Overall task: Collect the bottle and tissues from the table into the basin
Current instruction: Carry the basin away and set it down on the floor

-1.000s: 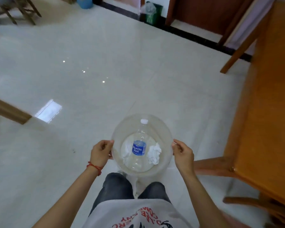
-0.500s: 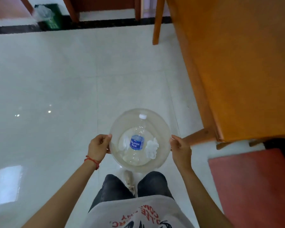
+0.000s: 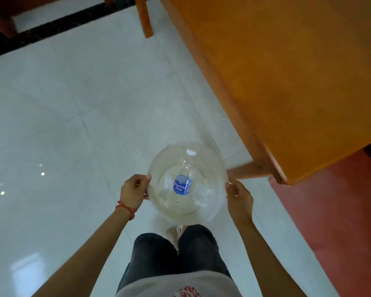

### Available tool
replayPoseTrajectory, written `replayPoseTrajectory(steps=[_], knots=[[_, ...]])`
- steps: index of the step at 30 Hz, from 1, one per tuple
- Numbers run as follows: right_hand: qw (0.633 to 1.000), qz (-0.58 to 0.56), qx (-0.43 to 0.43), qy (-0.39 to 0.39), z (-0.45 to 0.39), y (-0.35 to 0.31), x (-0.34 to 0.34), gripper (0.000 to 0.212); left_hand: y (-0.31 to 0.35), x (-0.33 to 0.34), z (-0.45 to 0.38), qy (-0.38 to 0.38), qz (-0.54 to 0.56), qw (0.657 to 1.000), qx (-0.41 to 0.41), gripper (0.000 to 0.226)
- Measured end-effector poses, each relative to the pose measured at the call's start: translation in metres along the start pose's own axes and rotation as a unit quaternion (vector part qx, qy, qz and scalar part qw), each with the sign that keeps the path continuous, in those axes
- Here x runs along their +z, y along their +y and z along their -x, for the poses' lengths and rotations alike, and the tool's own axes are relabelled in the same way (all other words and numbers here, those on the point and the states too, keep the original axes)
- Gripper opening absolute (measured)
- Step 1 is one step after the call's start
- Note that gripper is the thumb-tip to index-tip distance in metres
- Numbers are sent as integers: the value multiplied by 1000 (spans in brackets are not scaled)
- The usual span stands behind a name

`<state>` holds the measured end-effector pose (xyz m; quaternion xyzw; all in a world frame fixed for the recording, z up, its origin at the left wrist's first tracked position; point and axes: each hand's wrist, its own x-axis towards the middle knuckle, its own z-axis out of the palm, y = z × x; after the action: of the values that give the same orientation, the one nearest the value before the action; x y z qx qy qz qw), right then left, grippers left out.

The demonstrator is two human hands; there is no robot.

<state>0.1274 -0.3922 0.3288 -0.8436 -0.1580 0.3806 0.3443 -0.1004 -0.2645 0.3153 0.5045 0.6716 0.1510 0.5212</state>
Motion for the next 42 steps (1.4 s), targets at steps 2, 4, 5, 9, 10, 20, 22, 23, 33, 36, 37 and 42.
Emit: replayPoseTrajectory(steps=[2,4,5,9,10,20,22,23,33,36,37,42], knots=[[1000,-8,15,8,-18,4,8,27,1,10,-23,-11,-14,1000,-2,23],[999,-13,29,19,-36,9,17,27,-1,18,-46,-20,-26,999,-5,23],[999,-11,33,24,-44,11,23,27,-3,22,-58,-24,-28,999,-6,22],[998,6,40,49,-77,28,46,26,-16,42,-103,-47,-39,998,-16,19],[998,8,41,56,-85,34,52,26,-21,47,-113,-51,-40,998,-19,17],[989,8,90,121,-177,112,128,27,-90,114,-231,-126,-60,990,-23,15],[987,12,96,127,-198,131,144,27,-106,129,-256,-137,-53,989,-30,14],[987,14,100,129,-208,141,152,28,-115,138,-268,-141,-52,988,-32,14],[983,19,116,143,-315,218,206,32,-181,216,-360,-151,-41,987,-38,30],[983,29,116,139,-336,234,218,37,-195,229,-379,-161,-37,985,-57,33],[982,30,116,143,-341,239,223,38,-200,232,-384,-165,-36,984,-63,34],[976,31,133,170,-357,259,237,39,-211,245,-400,-188,-45,978,-78,38]])
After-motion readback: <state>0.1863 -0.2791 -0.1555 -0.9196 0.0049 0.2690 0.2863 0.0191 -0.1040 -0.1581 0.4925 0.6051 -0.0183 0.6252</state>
